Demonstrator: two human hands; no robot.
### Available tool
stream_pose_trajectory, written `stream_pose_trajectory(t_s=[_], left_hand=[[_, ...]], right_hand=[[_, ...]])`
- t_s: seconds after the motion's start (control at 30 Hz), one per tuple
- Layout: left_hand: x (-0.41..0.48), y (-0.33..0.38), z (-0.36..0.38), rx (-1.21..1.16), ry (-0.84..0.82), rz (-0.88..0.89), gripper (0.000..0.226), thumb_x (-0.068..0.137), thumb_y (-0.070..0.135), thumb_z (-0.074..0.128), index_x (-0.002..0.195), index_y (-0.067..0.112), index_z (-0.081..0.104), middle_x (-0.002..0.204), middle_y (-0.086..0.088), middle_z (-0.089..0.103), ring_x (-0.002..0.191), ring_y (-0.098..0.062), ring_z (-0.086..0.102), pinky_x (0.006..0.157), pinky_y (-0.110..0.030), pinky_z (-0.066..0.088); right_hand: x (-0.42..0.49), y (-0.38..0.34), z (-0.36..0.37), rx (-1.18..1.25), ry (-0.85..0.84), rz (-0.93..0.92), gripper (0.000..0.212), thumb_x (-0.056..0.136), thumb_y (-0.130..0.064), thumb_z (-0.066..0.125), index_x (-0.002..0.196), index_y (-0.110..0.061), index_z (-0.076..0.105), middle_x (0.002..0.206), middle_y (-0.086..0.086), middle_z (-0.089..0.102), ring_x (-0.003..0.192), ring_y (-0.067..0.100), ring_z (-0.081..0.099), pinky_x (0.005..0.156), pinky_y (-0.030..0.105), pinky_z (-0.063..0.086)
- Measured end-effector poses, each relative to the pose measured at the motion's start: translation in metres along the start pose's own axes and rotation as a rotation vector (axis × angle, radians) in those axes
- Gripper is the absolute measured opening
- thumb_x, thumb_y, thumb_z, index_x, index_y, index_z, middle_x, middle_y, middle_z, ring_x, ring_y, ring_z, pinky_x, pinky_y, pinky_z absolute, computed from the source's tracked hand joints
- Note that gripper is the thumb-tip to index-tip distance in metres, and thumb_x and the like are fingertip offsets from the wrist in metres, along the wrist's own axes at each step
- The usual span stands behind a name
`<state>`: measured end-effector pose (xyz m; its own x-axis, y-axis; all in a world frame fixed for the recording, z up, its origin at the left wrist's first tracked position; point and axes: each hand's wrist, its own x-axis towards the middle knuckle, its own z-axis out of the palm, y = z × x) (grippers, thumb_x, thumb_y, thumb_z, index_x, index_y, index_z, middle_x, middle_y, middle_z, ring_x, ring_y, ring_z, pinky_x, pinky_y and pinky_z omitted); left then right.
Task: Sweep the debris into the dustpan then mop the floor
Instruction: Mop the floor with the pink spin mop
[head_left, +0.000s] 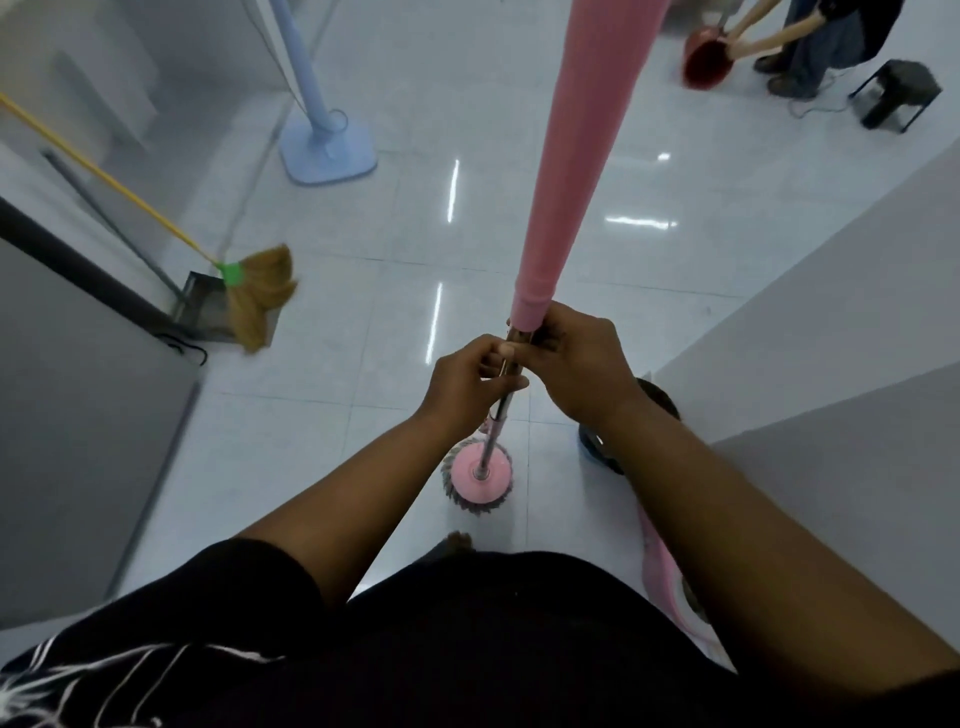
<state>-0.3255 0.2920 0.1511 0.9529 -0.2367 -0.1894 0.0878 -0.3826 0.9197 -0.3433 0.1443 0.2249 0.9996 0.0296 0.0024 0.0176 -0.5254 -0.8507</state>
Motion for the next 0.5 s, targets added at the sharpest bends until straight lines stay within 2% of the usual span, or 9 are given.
stream_pose_trajectory(t_s=[0.1, 0.23, 0.4, 0.5], left_hand=[[0.003, -0.020, -0.020, -0.018, 0.027, -0.072, 0.023, 0.080, 0.019, 0.078, 0.098, 0.022, 0.063, 0.096, 0.001, 0.069, 0.094, -0.017, 0.065, 0.081, -0.029, 0.056], [0.011, -0.042, -0.041, -0.058, 0.055, -0.173, 0.027, 0.078, 0.018, 0.079, 0.101, 0.021, 0.064, 0.096, 0.001, 0.070, 0.094, -0.015, 0.067, 0.080, -0.030, 0.057], [0.023, -0.064, -0.061, -0.056, 0.064, -0.243, 0.027, 0.079, 0.014, 0.077, 0.102, 0.022, 0.066, 0.096, 0.004, 0.071, 0.096, -0.013, 0.066, 0.080, -0.026, 0.055], [0.030, -0.075, -0.070, -0.044, 0.047, -0.292, 0.023, 0.080, 0.011, 0.075, 0.101, 0.018, 0.068, 0.098, -0.001, 0.072, 0.095, -0.019, 0.067, 0.084, -0.032, 0.056]], right_hand=[[0.017, -0.003, 0.027, -0.035, -0.079, 0.035, 0.012, 0.083, -0.020, 0.076, 0.092, -0.016, 0.068, 0.083, -0.004, 0.072, 0.079, 0.011, 0.068, 0.072, 0.020, 0.054], [0.035, -0.003, 0.057, -0.017, -0.150, 0.070, 0.016, 0.083, -0.017, 0.075, 0.097, -0.013, 0.068, 0.085, -0.001, 0.072, 0.081, 0.014, 0.068, 0.073, 0.021, 0.055], [0.054, 0.001, 0.090, -0.012, -0.185, 0.086, 0.015, 0.084, -0.017, 0.076, 0.089, -0.022, 0.063, 0.080, -0.008, 0.069, 0.077, 0.008, 0.066, 0.066, 0.013, 0.051], [0.066, 0.005, 0.106, -0.072, -0.245, 0.095, 0.016, 0.085, -0.018, 0.074, 0.086, -0.027, 0.061, 0.077, -0.013, 0.066, 0.074, 0.002, 0.064, 0.062, 0.011, 0.043]])
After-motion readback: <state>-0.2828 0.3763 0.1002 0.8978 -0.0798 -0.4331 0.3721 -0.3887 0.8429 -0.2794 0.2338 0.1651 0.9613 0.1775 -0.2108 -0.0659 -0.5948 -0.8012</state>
